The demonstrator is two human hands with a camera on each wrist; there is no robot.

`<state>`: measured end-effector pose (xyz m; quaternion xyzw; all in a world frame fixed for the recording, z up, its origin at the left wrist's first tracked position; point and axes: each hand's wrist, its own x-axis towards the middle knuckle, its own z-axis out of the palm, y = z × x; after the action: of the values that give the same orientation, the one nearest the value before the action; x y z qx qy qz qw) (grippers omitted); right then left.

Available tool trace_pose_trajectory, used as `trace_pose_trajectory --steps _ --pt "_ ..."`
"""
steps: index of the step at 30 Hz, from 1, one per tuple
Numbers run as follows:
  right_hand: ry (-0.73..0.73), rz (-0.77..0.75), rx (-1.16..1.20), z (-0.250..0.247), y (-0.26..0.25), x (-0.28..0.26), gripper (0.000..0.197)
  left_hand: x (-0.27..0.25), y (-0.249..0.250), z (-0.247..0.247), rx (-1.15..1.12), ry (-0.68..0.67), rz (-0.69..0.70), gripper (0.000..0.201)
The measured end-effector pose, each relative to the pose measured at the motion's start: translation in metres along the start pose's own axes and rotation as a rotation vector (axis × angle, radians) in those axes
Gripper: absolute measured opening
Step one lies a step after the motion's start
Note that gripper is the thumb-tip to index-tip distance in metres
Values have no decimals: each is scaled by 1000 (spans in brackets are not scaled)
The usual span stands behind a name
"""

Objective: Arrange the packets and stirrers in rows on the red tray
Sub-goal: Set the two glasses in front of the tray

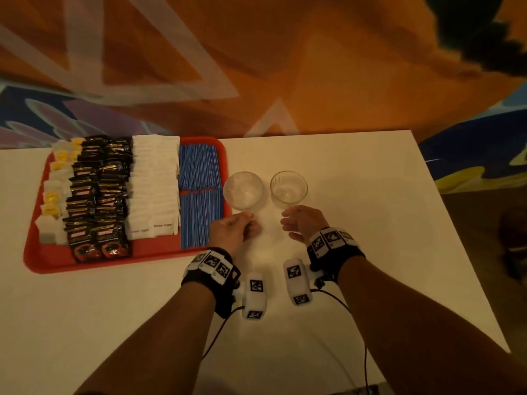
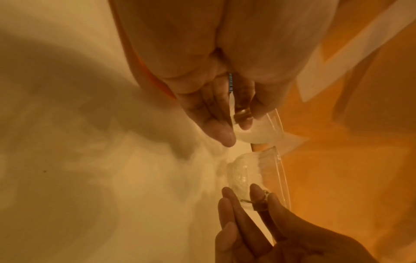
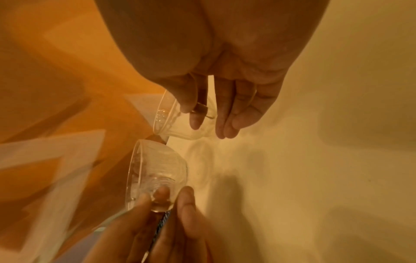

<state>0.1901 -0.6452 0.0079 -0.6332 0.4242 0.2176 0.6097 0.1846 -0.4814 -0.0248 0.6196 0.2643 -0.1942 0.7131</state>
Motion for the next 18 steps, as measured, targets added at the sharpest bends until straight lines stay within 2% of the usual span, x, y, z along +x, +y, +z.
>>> trace_pose_trajectory --steps 18 --pt "-82 -79 -8 1 7 30 15 17 -8 17 40 74 15 19"
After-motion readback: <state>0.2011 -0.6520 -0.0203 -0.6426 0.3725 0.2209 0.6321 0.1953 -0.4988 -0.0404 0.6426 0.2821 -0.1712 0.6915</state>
